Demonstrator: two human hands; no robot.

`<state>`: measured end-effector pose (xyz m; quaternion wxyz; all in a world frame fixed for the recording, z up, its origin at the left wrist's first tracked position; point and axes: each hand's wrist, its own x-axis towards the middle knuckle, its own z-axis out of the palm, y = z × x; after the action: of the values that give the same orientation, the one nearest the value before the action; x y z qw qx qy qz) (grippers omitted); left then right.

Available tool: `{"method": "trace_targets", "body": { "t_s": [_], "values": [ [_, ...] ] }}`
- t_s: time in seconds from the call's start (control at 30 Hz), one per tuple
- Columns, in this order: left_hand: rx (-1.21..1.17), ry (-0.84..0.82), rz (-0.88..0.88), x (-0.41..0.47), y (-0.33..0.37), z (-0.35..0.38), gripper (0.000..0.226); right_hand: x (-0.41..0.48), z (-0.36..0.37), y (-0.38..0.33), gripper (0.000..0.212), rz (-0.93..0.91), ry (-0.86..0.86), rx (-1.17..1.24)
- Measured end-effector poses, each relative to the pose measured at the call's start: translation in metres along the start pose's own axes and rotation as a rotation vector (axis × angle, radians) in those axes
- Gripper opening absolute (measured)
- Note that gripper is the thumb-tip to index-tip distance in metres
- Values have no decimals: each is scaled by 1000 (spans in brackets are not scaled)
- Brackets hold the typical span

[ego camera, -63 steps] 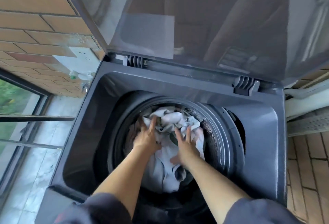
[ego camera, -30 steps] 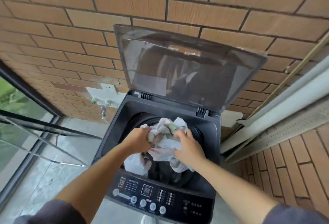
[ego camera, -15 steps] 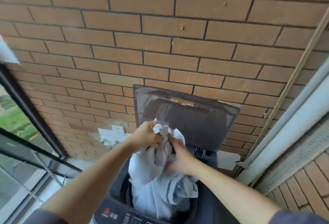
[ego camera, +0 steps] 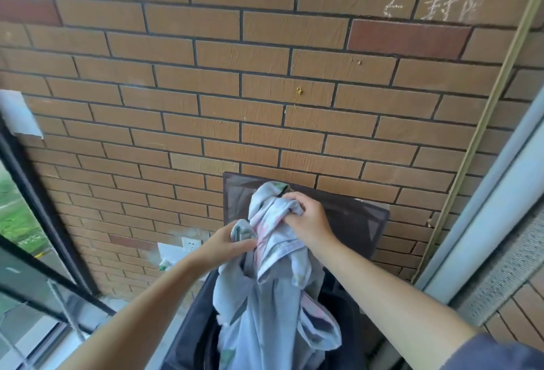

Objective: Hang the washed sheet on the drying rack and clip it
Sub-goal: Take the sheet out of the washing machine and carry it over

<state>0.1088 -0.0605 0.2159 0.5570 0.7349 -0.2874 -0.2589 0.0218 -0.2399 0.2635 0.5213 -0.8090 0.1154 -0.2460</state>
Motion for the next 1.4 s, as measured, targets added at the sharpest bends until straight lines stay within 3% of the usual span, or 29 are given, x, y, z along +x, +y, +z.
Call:
{"method": "trace_targets", "body": {
  "t_s": [0.07, 0.13, 0.2, 0.27, 0.33, 0.43, 0.53, 0.63, 0.7, 0.8, 0.87, 0.93, 1.0, 1.13, 1.2, 1.27, 1.3, 1.4],
  "values": [
    [-89, -164, 31, -4, 6, -4, 52, 11, -5, -22, 28, -38, 57, 71],
    [29, -260, 41, -3, 6, -2, 63, 23, -9, -48, 28, -79, 85, 127],
    [264, -180, 70, 7, 4, 2, 83, 35, -13, -73, 24, -105, 99, 176],
    [491, 24, 186, 20, 8, 2, 105, 45, -20, -95, 16, -115, 101, 202],
    [473, 132, 359, 33, 20, -2, 112, 52, -27, -111, 14, -119, 111, 261],
    [207, -17, 415, 36, 58, 5, 80, 59, -26, -133, 13, -102, 125, 383],
    [-28, 68, 382, 38, 80, 16, 35, 64, -19, -150, 14, -126, 156, 414],
    [-125, 219, 321, 37, 89, 18, 32, 69, -30, -141, 9, -124, 230, 451],
    [-154, 296, 323, 33, 102, 9, 30, 65, -43, -125, 11, -118, 190, 490],
    [-177, 338, 343, 28, 134, -12, 27, 62, -50, -110, 28, 95, 124, 474],
    [-209, 356, 358, 24, 158, -26, 27, 59, -45, -94, 40, 190, 79, 319],
    [-261, 371, 367, 19, 181, -38, 26, 49, -39, -74, 50, 196, -43, 322],
    [-293, 387, 364, 13, 201, -46, 20, 26, -28, -57, 59, 199, -301, 421],
    [-328, 459, 370, 1, 228, -61, 22, -16, 24, -32, 73, 202, -580, 70],
    [-324, 519, 360, -7, 231, -73, 19, -26, 56, -10, 71, 196, -542, -10],
    [-326, 596, 333, -12, 224, -92, 16, -31, 71, 6, 36, 232, -367, -3],
    [-344, 633, 313, -15, 217, -101, 19, -31, 71, 7, 24, 251, -291, -20],
    [-360, 752, 224, -26, 178, -130, 43, -23, 56, -7, 16, 261, -124, -14]
  ]
}}
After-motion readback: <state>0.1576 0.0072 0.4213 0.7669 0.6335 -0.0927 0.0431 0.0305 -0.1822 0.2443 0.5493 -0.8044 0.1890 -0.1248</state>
